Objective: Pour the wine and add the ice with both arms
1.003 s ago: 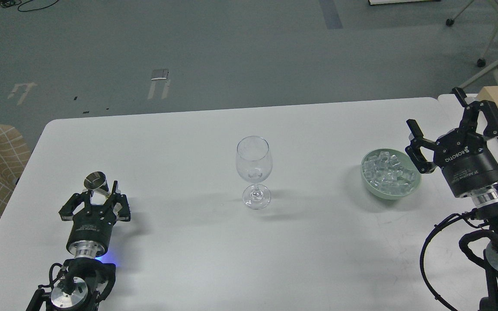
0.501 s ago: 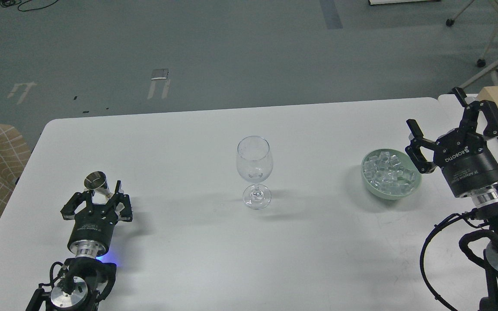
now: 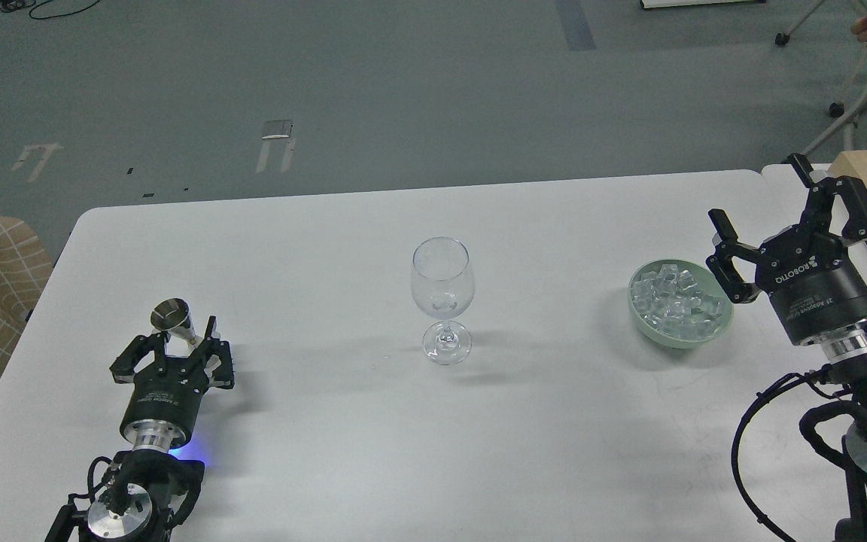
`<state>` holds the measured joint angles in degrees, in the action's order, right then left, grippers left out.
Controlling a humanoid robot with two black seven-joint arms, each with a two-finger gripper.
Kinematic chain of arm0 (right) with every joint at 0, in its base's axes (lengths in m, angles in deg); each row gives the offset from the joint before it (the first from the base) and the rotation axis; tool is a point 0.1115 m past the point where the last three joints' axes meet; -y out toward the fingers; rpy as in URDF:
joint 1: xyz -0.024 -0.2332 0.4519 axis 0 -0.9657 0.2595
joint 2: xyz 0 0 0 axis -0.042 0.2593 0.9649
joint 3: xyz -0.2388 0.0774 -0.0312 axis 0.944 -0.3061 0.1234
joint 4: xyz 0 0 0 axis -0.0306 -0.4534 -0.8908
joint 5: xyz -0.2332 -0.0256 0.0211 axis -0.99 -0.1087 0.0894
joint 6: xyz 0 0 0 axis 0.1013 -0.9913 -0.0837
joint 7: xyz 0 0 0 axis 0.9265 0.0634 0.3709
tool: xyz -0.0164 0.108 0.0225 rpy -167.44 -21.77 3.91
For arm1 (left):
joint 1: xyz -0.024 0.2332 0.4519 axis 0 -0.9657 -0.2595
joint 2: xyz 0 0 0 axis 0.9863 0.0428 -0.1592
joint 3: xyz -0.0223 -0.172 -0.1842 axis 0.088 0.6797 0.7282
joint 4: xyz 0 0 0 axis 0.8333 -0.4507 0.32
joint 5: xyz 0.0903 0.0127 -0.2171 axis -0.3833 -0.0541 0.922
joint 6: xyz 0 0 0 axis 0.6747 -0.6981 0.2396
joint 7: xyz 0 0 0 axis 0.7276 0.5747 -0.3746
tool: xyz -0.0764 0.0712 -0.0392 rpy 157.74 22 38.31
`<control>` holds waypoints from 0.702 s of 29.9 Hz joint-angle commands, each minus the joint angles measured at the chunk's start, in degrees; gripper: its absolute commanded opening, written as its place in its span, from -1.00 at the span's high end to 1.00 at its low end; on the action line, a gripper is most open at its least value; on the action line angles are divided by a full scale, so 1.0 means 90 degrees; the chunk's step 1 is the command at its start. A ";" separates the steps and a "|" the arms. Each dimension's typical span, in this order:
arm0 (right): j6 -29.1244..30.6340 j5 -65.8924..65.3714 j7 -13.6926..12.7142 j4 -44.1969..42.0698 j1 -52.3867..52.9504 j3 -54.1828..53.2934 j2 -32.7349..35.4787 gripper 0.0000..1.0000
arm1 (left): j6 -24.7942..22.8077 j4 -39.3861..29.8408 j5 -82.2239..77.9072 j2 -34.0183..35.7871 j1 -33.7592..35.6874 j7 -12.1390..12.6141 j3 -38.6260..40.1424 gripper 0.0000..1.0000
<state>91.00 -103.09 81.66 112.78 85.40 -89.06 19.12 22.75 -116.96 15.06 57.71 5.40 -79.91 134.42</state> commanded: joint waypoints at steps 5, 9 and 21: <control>0.0000 0.0001 -0.0001 0.0010 -0.0001 0.0001 0.0000 -1.00 | -0.0019 -0.0001 0.0000 0.0001 -0.0014 0.0001 0.0000 -0.04; 0.0000 0.0001 -0.0001 0.0020 -0.0001 0.0001 0.0000 -1.00 | 0.0010 -0.0001 0.0000 0.0001 -0.0005 0.0020 0.0000 -0.02; 0.0000 0.0001 -0.0001 0.0010 -0.0001 -0.0048 0.0000 -1.00 | 0.0079 0.0009 -0.0196 0.0410 -0.0005 0.0245 -0.0146 0.01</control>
<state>91.00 -103.07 81.65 112.96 85.39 -89.47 19.12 23.44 -116.96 13.65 60.28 5.30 -77.77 134.07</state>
